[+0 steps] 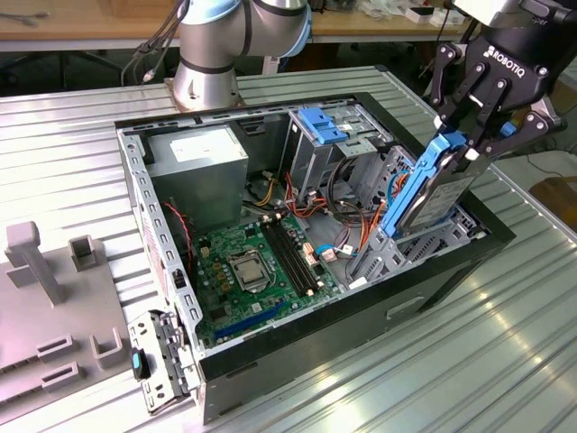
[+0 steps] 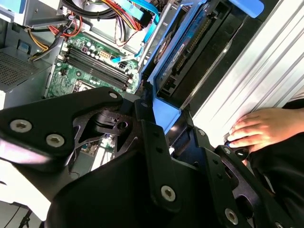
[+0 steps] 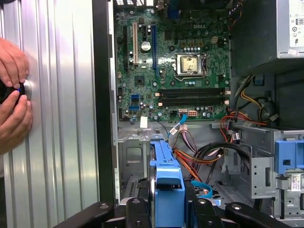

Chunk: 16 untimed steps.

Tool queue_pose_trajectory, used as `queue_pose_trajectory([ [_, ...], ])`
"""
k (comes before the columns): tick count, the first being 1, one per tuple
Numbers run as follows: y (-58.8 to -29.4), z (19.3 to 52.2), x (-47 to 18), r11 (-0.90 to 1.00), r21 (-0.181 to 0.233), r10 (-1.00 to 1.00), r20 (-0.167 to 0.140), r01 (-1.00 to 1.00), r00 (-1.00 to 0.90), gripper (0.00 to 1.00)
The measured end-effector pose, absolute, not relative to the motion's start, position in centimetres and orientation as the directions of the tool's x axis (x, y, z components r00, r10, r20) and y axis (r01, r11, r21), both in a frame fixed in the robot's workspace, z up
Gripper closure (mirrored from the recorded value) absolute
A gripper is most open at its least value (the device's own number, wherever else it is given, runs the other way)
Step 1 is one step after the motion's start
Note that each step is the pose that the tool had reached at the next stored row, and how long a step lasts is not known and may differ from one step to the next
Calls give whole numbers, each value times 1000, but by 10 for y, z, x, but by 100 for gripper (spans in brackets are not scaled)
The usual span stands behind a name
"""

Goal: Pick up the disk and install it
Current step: 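Insert the disk into the insertion slot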

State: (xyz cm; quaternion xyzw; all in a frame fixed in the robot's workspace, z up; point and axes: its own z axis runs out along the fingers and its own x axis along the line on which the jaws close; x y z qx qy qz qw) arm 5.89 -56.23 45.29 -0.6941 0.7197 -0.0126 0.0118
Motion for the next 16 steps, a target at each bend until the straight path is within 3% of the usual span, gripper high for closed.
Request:
queue_pose_trajectory([
  [16, -563, 446, 59, 36, -34, -999, 0, -999, -36, 63],
])
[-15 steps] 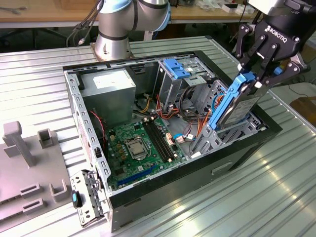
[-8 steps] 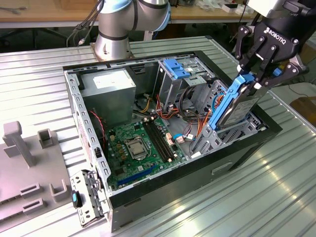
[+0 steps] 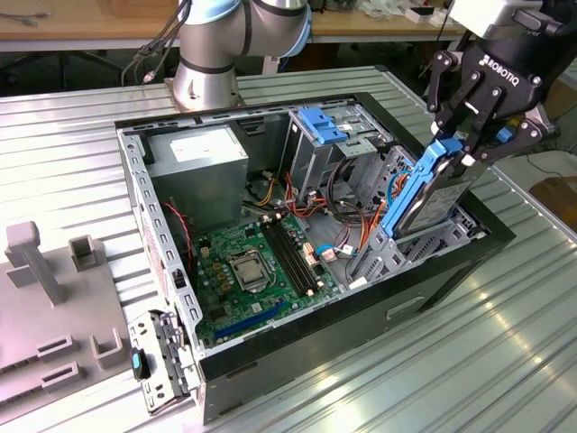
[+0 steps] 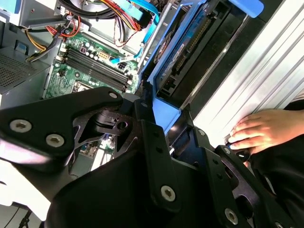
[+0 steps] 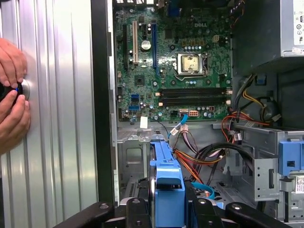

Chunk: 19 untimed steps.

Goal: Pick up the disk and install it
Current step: 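Insert the disk into the insertion slot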

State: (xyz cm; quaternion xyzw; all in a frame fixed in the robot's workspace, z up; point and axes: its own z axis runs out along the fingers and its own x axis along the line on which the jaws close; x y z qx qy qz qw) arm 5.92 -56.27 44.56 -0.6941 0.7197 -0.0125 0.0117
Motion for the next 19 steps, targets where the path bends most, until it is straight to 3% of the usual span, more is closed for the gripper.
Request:
queue_pose_trajectory([
  [19, -563, 436, 60, 36, -34, -999, 0, -999, -36, 63],
])
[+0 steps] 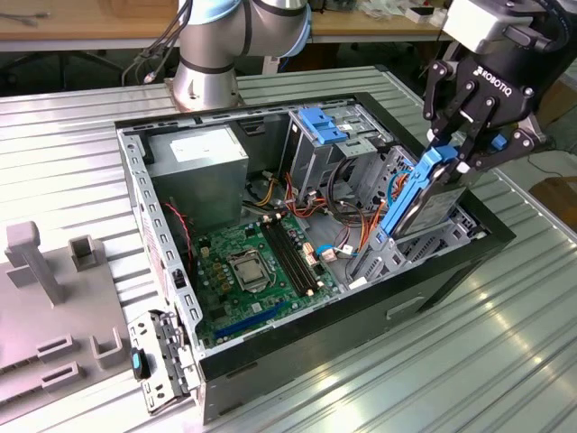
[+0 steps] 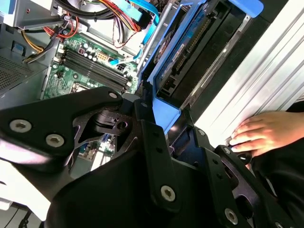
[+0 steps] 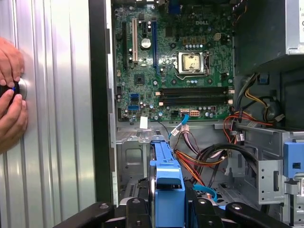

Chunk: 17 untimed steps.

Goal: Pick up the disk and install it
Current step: 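Insert the disk into the insertion slot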

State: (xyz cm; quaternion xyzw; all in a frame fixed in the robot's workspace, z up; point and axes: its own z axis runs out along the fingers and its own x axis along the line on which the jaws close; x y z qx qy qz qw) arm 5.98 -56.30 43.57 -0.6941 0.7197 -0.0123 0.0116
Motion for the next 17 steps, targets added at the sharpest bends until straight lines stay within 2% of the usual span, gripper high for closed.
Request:
queue_pose_trajectory([
  [17, -563, 425, 60, 36, -34, -999, 1, -999, -36, 63],
])
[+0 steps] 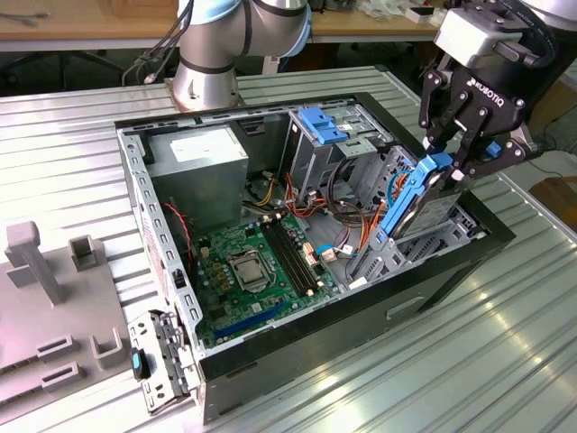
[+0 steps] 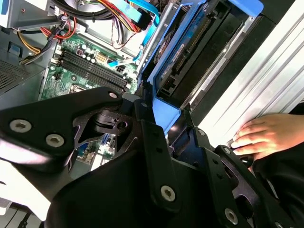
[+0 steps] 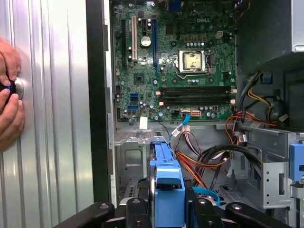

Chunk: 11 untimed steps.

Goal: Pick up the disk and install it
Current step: 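Insert the disk into the insertion slot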

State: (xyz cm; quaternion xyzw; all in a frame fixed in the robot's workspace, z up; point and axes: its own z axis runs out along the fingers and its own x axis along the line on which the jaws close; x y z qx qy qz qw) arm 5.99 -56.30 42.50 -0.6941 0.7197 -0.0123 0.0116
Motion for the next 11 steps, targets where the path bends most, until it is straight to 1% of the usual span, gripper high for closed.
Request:
queue_pose_trajectory([
  [11, -563, 418, 60, 36, -34, -999, 0, -999, -36, 63],
])
